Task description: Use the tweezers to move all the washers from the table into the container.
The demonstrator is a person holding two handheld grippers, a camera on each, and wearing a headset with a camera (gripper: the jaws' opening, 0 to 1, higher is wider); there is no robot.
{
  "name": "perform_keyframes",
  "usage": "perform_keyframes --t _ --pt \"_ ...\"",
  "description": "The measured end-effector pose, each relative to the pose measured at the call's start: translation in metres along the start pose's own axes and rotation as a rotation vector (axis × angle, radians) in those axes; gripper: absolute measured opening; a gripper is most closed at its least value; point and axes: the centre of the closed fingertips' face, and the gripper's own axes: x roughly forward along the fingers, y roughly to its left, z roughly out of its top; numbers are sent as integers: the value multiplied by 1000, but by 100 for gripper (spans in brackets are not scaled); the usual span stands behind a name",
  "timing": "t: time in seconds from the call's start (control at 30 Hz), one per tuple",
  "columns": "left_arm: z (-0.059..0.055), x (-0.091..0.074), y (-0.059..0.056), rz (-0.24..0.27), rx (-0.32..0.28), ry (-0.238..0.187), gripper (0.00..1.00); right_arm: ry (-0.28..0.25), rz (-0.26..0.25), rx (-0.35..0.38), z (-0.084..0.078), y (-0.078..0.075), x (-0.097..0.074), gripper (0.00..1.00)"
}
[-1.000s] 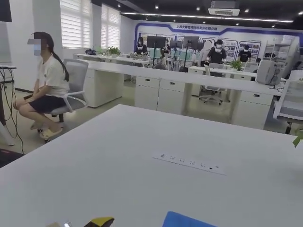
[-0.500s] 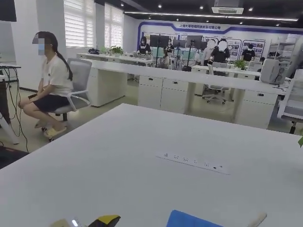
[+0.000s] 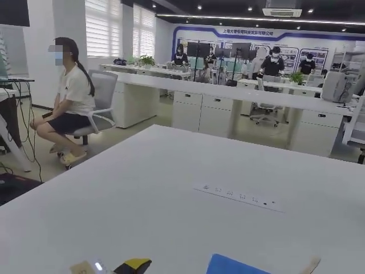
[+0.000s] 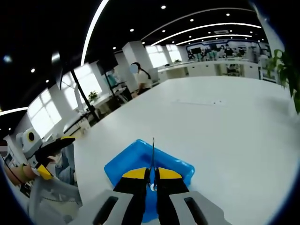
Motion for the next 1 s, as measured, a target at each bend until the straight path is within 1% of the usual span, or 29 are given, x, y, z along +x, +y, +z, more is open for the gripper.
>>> perform_keyframes --t 0.07,0.1,0.27,0.33,0.4,0.47,0.57,0.8,1.0 --pt "0 0 1 2 -5 1 86 11 -5 -5 -3 1 3 3" --pt "0 0 1 2 -6 0 86 18 -6 -8 -4 -3 5 3" --pt "-2 0 1 0 -2 9 86 36 -5 -20 -8 -5 13 3" --pt "-1 0 1 -2 -8 2 86 46 -6 -19 -10 -6 16 3" --pt "0 0 4 9 -18 -4 86 51 -6 -21 -12 -7 19 3" --pt "0 -1 7 24 -23 -5 86 57 -3 -23 -14 -4 20 3" --pt "0 -2 9 27 -38 -13 86 70 -4 -33 -17 -5 22 3" --pt "-1 -1 6 19 -32 -1 85 75 -7 -32 -18 -6 24 3" --pt "-3 0 6 17 -24 12 84 90 -5 -42 -21 -6 26 3"
